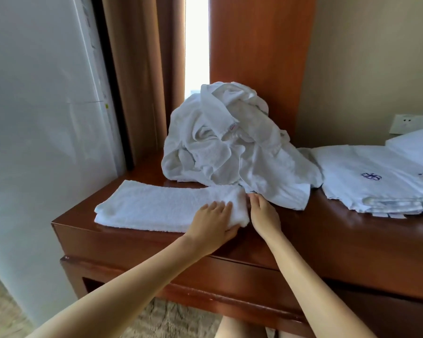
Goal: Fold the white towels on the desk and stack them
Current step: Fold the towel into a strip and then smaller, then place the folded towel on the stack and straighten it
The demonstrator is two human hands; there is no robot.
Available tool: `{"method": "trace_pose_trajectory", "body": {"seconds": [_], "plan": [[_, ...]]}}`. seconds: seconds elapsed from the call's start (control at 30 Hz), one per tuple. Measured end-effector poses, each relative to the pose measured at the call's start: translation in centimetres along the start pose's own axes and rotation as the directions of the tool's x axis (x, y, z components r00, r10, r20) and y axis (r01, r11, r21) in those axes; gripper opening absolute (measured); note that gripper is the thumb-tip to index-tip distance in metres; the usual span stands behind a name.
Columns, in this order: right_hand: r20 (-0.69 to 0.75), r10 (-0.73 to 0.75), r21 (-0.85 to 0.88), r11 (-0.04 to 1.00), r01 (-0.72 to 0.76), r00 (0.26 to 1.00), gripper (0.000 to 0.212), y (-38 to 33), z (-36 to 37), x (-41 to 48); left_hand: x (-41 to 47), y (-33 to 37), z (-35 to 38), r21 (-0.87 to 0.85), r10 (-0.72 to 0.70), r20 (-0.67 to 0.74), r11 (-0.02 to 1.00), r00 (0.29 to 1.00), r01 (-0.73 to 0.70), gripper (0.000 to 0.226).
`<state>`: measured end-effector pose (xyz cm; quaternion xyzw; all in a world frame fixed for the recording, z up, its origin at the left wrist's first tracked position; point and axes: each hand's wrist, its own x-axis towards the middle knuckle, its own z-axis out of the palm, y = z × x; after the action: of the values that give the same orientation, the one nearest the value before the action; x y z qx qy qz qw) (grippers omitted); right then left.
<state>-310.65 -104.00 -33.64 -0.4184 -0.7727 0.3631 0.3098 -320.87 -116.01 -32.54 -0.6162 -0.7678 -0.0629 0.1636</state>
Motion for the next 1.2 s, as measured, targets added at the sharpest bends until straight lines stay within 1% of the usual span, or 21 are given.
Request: {"method": "trace_pose_trajectory", "body": {"seconds": [0.03,0.07,0.1,0.17,0.23,0.27,0.33,0.4,0.43,0.5,0.57,0.63,0.7,0.8,0.83,0.9,0.93,1.0,1.07,1.13,1.2], "plan": [[0.002,0.011,0.091,0.996,-0.011,1.000,0.041,0.1,-0.1,0.0,0.1,0.1,-0.4,-0.060,-0.038,-0.017,0.998,0.999,0.037,0.052],[0.000,0.020,0.191,0.981,-0.020,1.000,0.039,0.1,-0.4,0.1,0.3,0.0,-0.8,-0.172,-0.097,-0.042,0.981,0.994,0.088,0.037],[-0.003,0.029,0.291,0.956,-0.027,1.000,0.038,0.0,-0.7,0.2,0.6,-0.2,-1.3,-0.315,-0.182,-0.050,0.936,0.982,0.158,0.033],[0.013,0.040,0.474,0.879,-0.042,0.999,0.039,-0.1,-1.5,0.4,1.3,-1.2,-2.7,-0.563,-0.342,-0.003,0.777,0.940,0.281,0.048],[0.082,0.012,0.613,0.788,-0.060,0.997,0.046,-0.2,-2.6,0.2,2.2,-2.1,-4.7,-0.764,-0.400,0.064,0.569,0.914,0.303,0.049],[0.117,-0.029,0.651,0.757,-0.054,0.993,0.049,-0.3,-3.1,0.1,2.8,-2.5,-5.7,-0.819,-0.398,0.082,0.495,0.914,0.289,0.045],[0.191,-0.133,0.683,0.729,-0.034,0.973,0.044,-1.1,-4.3,0.0,4.0,-2.7,-8.1,-0.882,-0.391,0.143,0.367,0.909,0.296,0.035],[0.251,-0.216,0.704,0.710,-0.025,0.944,0.047,-2.5,-5.6,0.0,5.1,-2.3,-10.5,-0.930,-0.393,0.195,0.216,0.898,0.297,0.032],[0.261,-0.236,0.728,0.684,-0.031,0.936,0.047,-3.2,-6.5,0.2,5.4,-1.9,-11.8,-0.949,-0.390,0.211,0.139,0.896,0.284,0.033],[0.262,-0.292,0.809,0.586,-0.045,0.920,0.038,-4.7,-8.7,0.8,6.1,-1.1,-14.3,-0.971,-0.386,0.214,0.012,0.897,0.237,0.032],[0.207,-0.370,0.842,0.539,0.028,0.906,0.031,-6.5,-11.5,1.0,6.7,-0.4,-16.6,-0.984,-0.388,0.177,-0.060,0.904,0.167,0.025],[0.112,-0.385,0.800,0.581,0.146,0.916,0.025,-8.3,-14.3,1.2,7.4,0.4,-18.2,-0.993,-0.379,0.114,-0.080,0.918,0.090,0.022],[0.023,-0.361,0.756,0.616,0.220,0.932,0.025,-9.7,-16.6,1.4,8.2,1.5,-19.3,-0.996,-0.352,0.053,-0.082,0.935,0.026,0.029],[-0.109,-0.266,0.765,0.593,0.252,0.958,0.037,-10.9,-18.9,2.1,9.7,2.9,-18.7,-0.990,-0.299,-0.038,-0.115,0.954,-0.076,0.036],[-0.152,-0.235,0.765,0.588,0.265,0.960,0.038,-11.0,-19.6,2.4,10.2,3.5,-17.7,-0.987,-0.250,-0.063,-0.126,0.966,-0.097,0.047],[-0.220,-0.181,0.738,0.612,0.285,0.959,0.042,-10.9,-21.1,3.0,10.6,4.7,-14.4,-0.993,-0.117,-0.030,-0.112,0.993,-0.044,0.062],[-0.247,-0.156,0.718,0.633,0.289,0.956,0.046,-10.7,-22.0,3.4,10.6,5.4,-12.3,-0.997,-0.061,0.018,-0.071,0.998,0.014,0.062],[-0.266,-0.119,0.688,0.672,0.275,0.957,0.050,-9.9,-24.0,4.1,10.4,7.1,-7.3,-0.991,0.036,0.129,0.050,0.991,0.127,0.050],[-0.265,-0.109,0.662,0.702,0.263,0.958,0.052,-8.9,-25.9,4.8,10.4,9.5,-3.0,-0.970,0.147,0.228,0.123,0.962,0.211,0.040],[-0.275,-0.103,0.642,0.721,0.262,0.956,0.050,-7.7,-27.8,5.8,11.1,12.3,-0.3,-0.959,0.176,0.275,0.116,0.945,0.257,0.031],[-0.291,-0.096,0.619,0.739,0.264,0.952,0.043,-6.7,-29.7,7.0,12.4,14.8,0.8,-0.959,0.146,0.283,0.074,0.948,0.275,0.025]]}}
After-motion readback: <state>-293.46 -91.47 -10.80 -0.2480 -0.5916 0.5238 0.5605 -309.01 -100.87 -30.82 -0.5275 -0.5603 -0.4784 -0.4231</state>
